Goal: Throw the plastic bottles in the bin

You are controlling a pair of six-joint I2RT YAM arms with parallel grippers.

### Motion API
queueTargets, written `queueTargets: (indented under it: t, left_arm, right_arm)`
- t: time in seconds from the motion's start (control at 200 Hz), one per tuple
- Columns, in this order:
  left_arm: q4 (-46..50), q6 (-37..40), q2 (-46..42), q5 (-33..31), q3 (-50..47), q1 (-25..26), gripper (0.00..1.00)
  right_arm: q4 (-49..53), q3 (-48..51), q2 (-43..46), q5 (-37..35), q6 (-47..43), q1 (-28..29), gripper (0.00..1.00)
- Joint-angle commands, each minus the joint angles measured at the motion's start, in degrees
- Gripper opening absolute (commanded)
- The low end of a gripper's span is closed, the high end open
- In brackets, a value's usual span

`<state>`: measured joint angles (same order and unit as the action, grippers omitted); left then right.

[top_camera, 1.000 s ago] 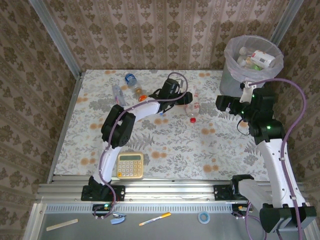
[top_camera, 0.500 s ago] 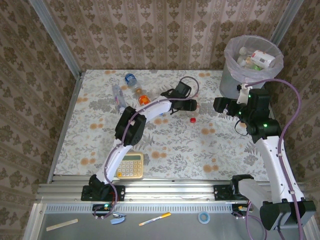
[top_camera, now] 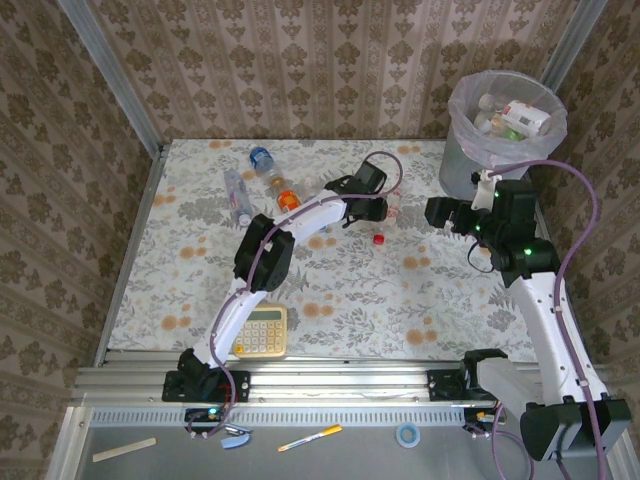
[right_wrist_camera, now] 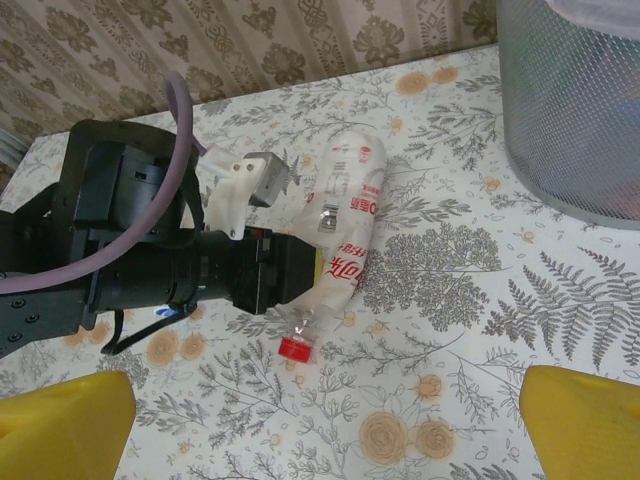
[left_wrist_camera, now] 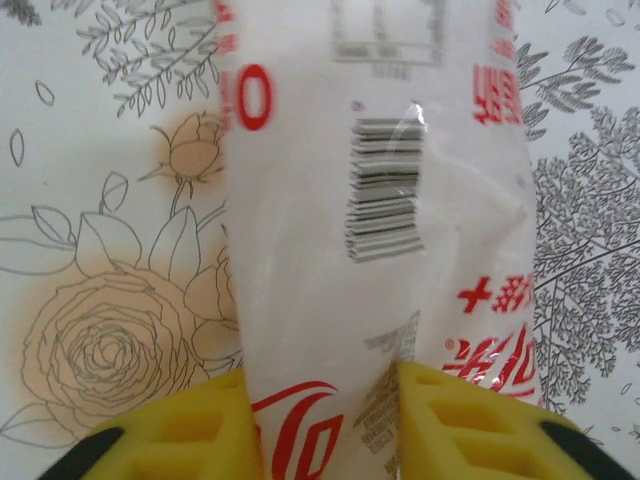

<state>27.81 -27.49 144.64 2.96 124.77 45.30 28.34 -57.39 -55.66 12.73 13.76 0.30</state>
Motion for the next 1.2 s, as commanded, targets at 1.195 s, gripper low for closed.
queueTargets:
  t: [1.195]
  left_arm:
    - [-49.47, 8.59, -41.70, 17.42, -52.19, 2.50, 0.22]
  right_arm:
    - [-6.10, 3.29, 2.22, 11.52, 3.70, 0.73, 1.00]
